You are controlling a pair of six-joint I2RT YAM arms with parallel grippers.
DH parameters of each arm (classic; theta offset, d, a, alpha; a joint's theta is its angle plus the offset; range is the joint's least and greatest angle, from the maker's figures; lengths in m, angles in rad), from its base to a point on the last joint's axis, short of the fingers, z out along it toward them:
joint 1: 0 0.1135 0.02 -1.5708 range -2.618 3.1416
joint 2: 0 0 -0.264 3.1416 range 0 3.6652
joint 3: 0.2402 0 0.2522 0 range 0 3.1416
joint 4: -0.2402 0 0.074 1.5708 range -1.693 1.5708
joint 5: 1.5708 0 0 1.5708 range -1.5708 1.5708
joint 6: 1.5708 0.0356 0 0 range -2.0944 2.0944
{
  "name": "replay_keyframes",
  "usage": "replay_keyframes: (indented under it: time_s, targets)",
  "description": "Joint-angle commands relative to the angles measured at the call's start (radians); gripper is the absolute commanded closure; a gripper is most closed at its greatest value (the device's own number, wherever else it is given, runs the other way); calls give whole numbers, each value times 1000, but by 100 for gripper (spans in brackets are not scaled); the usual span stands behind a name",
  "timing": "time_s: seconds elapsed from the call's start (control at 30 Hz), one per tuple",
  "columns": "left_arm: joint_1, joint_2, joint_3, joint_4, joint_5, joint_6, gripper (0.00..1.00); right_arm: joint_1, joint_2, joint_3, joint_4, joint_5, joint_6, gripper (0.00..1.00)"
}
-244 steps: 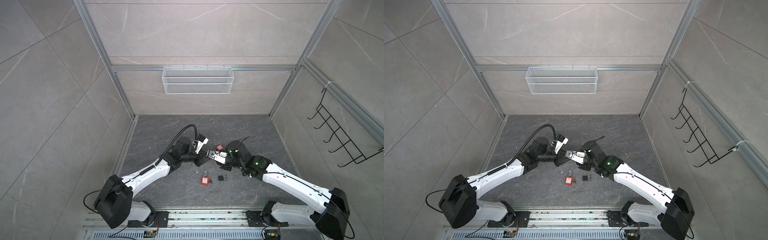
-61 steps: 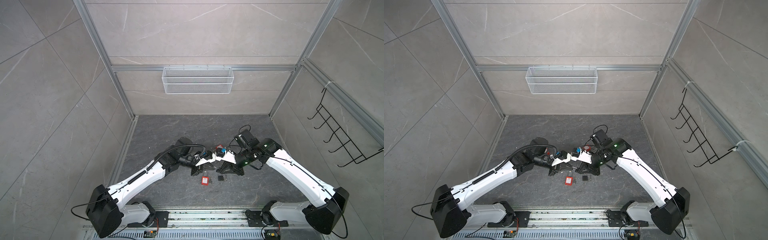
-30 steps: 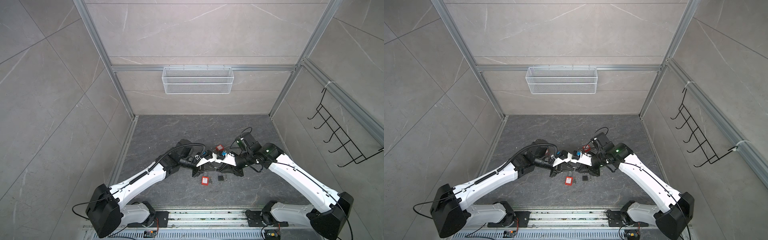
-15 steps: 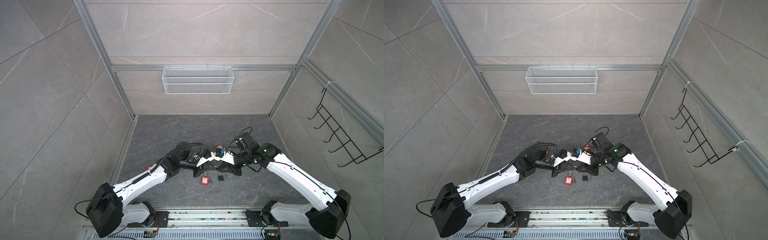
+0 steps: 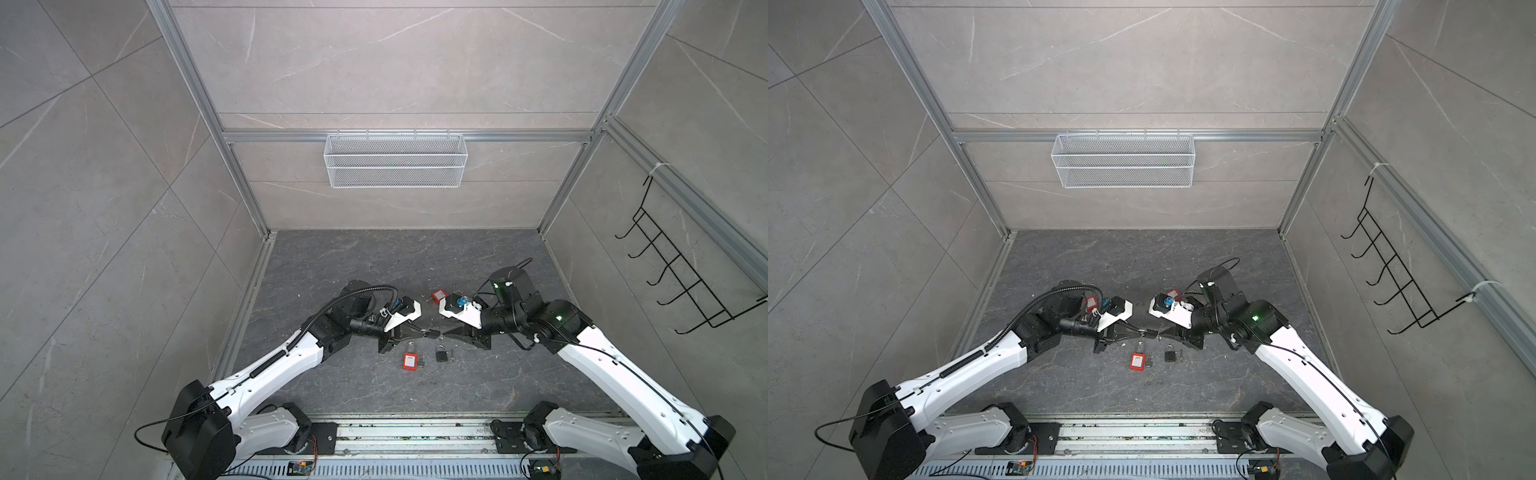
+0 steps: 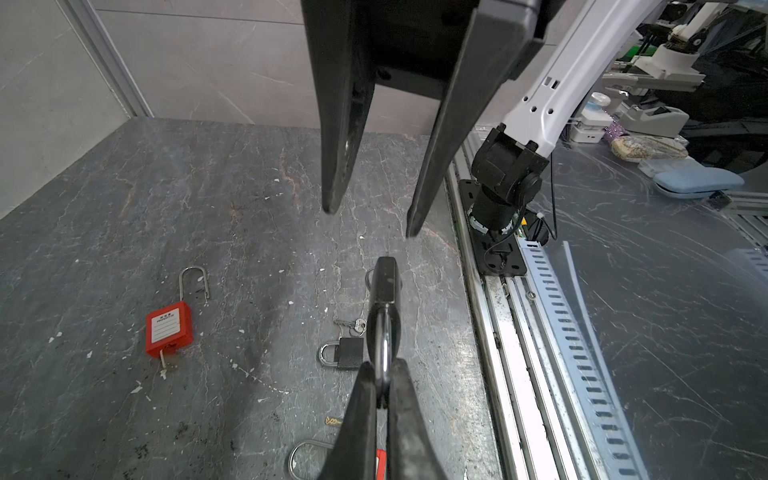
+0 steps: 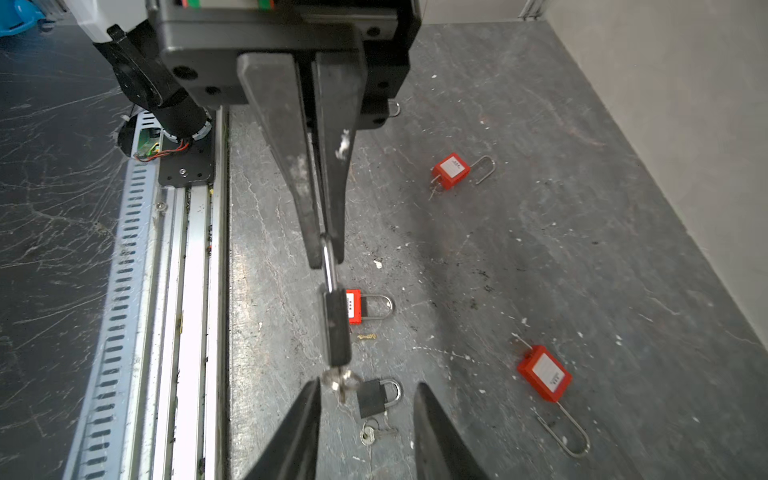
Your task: Lock with the key
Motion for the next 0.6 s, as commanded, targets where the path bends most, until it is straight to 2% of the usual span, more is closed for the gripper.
replay_keyframes:
  time_s: [0.0, 0.17, 0.57]
  targets:
    - [3, -31, 59, -52, 54, 60, 100, -4, -34, -25, -34, 27, 23, 62]
    - [1, -28, 64, -56, 56, 54, 100, -4, 0, -1, -70, -69, 31, 66]
    - [-7, -24, 74, -62, 41, 51, 100, -4, 81, 11, -73, -133, 5, 79]
